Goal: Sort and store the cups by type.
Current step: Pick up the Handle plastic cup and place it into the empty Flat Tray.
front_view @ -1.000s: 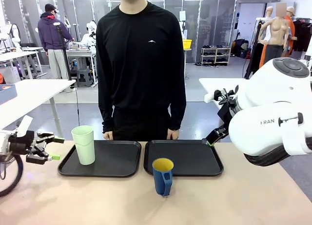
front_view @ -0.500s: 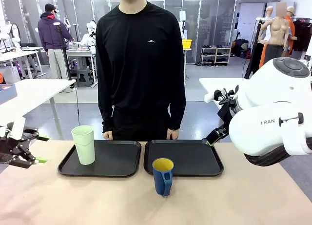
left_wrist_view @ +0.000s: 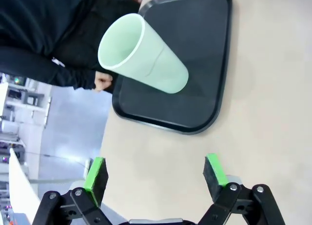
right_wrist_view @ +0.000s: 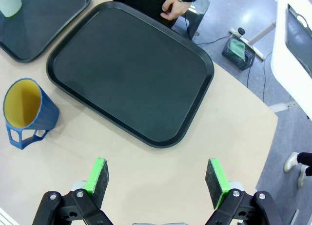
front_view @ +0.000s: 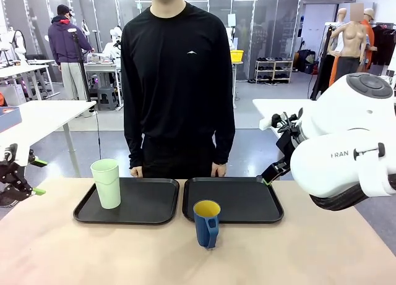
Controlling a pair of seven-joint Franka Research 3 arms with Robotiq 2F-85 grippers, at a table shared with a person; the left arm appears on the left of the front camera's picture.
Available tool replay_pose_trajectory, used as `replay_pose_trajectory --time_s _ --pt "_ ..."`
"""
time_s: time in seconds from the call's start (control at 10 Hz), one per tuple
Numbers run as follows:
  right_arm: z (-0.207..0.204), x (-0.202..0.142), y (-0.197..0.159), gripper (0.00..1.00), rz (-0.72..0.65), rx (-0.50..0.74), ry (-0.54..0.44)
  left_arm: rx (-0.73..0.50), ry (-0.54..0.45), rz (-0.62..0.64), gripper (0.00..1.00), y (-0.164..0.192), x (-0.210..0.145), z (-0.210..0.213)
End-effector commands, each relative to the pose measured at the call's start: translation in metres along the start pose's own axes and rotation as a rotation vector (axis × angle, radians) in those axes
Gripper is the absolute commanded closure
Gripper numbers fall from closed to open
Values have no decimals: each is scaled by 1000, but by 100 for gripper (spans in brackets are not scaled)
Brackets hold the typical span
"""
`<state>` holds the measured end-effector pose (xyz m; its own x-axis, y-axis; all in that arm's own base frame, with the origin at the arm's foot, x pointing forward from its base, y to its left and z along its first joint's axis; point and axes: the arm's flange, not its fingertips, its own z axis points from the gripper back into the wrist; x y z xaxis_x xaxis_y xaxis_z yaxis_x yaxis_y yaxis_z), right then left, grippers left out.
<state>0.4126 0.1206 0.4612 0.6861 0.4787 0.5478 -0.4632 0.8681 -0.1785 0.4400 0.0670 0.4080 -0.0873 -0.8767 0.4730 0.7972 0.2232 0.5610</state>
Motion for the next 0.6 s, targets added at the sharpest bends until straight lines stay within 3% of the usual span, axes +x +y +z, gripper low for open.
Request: replay_pose_trajectory --time_s 0.0,0.1,0.2,0.5 --pt "-1 0 -1 0 -3 2 1 5 55 53 0 -64 20 20" --pt "-1 0 -1 0 -3 2 1 22 85 43 0 -59 19 17" --pt "-1 0 -1 0 -3 2 1 0 23 19 0 1 3 2" --pt "-1 0 -1 0 -3 2 1 0 23 19 0 1 3 2"
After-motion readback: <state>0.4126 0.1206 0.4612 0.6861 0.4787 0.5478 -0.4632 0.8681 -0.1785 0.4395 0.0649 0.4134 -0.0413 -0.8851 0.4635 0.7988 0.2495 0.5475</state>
